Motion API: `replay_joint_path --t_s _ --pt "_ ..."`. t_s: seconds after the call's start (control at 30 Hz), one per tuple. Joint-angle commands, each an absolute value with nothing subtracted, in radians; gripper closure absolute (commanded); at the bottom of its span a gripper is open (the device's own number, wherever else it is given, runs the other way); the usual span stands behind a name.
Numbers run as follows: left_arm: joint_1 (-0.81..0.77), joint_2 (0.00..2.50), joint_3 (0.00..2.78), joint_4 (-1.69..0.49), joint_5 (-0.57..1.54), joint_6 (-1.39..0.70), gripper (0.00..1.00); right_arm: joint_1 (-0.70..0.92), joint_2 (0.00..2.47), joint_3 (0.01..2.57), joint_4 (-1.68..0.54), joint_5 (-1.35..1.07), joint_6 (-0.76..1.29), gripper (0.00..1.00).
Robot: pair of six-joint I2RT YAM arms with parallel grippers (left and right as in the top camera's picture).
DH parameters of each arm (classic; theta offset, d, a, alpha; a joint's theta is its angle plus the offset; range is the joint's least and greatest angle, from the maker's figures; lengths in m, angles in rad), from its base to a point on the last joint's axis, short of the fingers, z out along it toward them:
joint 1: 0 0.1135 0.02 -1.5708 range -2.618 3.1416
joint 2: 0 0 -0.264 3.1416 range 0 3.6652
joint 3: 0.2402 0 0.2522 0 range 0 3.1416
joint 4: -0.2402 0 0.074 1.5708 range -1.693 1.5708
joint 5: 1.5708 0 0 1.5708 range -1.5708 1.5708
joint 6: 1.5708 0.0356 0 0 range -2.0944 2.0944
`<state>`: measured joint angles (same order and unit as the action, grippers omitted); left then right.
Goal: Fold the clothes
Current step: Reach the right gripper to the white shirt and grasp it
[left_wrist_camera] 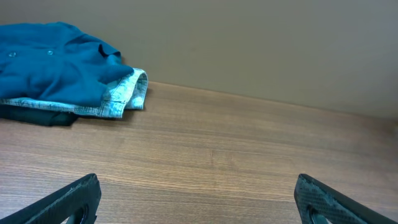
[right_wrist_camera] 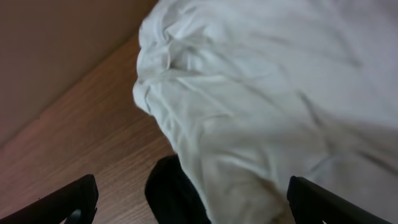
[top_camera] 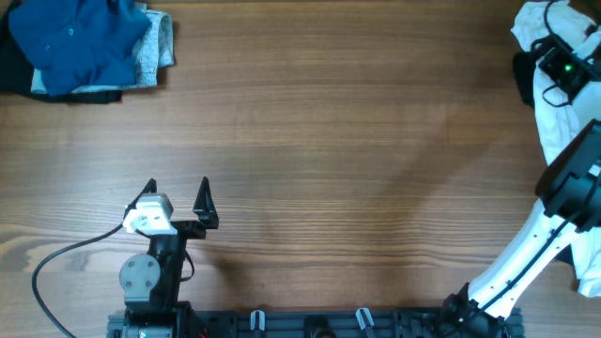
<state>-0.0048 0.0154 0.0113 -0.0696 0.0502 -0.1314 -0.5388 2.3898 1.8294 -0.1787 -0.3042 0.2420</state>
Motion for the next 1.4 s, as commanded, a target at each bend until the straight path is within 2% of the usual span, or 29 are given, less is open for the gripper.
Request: replay_joint_path --t_s 0.0,0.17,0.6,0.77,0.93,1.13,1.27,1.37 --pt "-0.010 0.010 0.006 -0.072 0.062 -0.109 0.00 -0.534 2.412 1.845 -0.189 -0.195 0.262 0.02" --pt "-0.010 0.010 0.006 -0.072 0.062 -0.109 0.00 -0.534 2.412 1.846 -0.215 -0.126 0.265 0.02" --pt "-0.010 0.010 0.006 -0.072 0.062 -0.109 0.00 -0.537 2.399 1.859 -0.233 -0.126 0.310 0.01" --pt "-0.010 0.010 0.006 -0.072 0.062 -0.109 0.00 -0.534 2.411 1.857 -0.223 -0.126 0.315 0.07" --pt "-0.010 0.010 0.006 -0.072 0.062 -0.109 0.00 -0.533 2.437 1.857 -0.218 -0.127 0.318 0.09" --pt "-0.010 0.010 0.006 -0.072 0.062 -0.108 0.00 -0.533 2.439 1.857 -0.199 -0.126 0.315 0.21" --pt "-0.010 0.010 0.006 -0.072 0.062 -0.109 0.00 -0.533 2.442 1.857 -0.200 -0.127 0.315 0.32" --pt "-0.010 0.010 0.006 -0.072 0.062 -0.109 0.00 -0.533 2.449 1.857 -0.206 -0.127 0.316 0.47"
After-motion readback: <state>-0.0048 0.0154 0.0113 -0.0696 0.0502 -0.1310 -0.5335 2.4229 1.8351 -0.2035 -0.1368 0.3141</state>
